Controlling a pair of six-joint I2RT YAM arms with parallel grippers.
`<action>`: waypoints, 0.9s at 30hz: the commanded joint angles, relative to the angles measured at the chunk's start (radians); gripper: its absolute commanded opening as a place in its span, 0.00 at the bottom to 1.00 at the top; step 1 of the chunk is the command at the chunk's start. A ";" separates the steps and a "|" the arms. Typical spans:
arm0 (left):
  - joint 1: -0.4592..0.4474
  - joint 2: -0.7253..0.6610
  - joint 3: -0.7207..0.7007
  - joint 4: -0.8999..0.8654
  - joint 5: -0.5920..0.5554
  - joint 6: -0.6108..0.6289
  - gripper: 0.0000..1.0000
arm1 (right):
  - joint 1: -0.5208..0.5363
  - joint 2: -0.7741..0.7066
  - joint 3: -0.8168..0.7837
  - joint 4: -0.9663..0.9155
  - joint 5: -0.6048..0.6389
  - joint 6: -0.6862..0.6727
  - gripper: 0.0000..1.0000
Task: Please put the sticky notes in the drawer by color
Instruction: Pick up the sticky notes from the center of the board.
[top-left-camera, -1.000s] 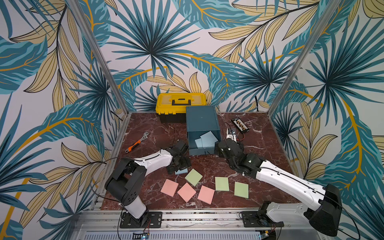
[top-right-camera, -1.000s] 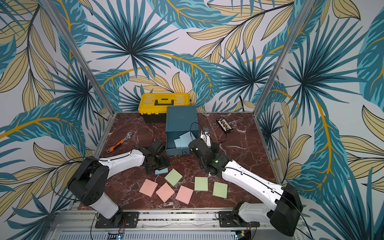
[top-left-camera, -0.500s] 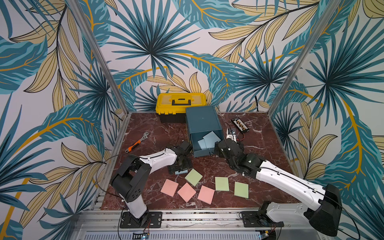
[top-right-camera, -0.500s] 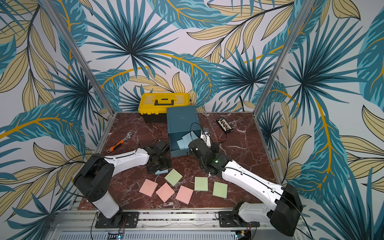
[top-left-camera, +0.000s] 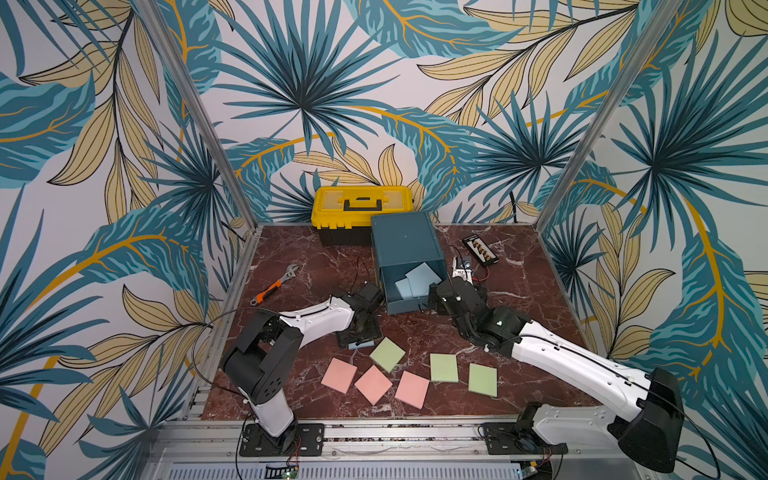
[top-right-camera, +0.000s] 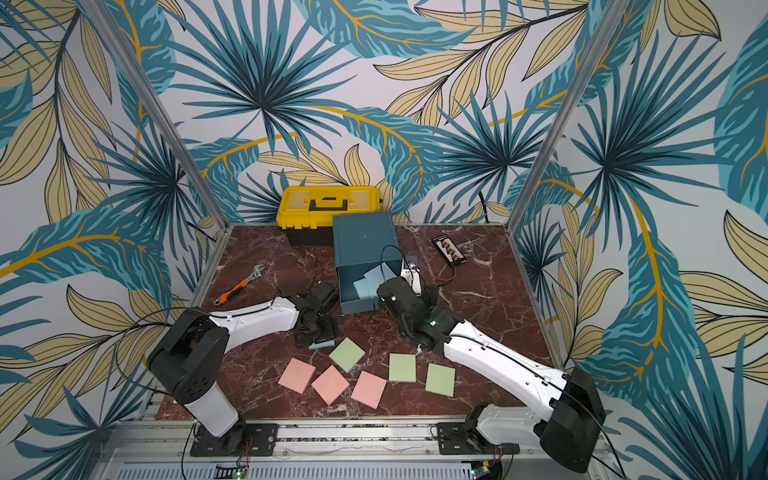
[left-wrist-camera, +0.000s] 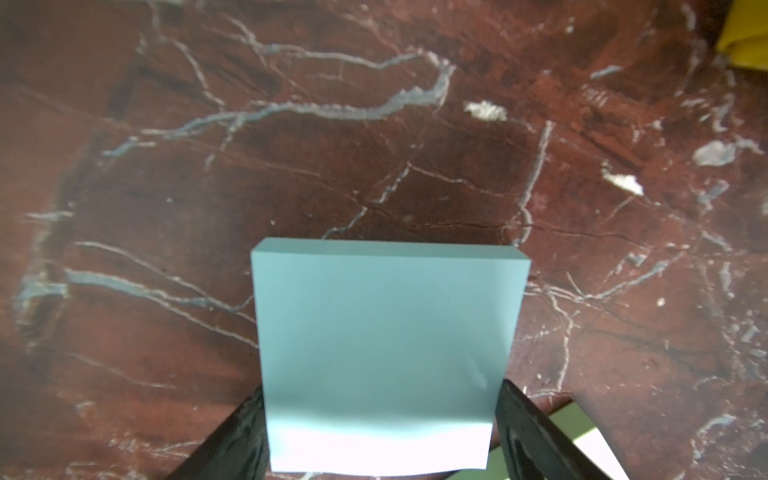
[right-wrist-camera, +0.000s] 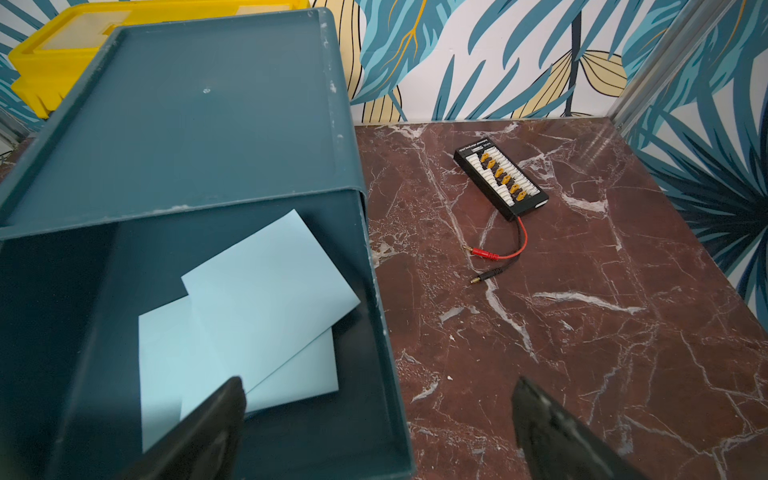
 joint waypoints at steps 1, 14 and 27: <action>0.017 0.040 -0.075 0.001 0.008 0.004 0.83 | 0.000 0.012 -0.020 -0.018 -0.010 0.005 0.99; 0.062 -0.049 -0.104 -0.011 0.019 0.030 0.81 | 0.000 0.016 -0.009 -0.020 -0.007 0.000 0.99; 0.090 -0.210 -0.054 -0.125 0.003 0.081 0.80 | 0.000 0.016 0.012 -0.020 -0.004 -0.014 0.99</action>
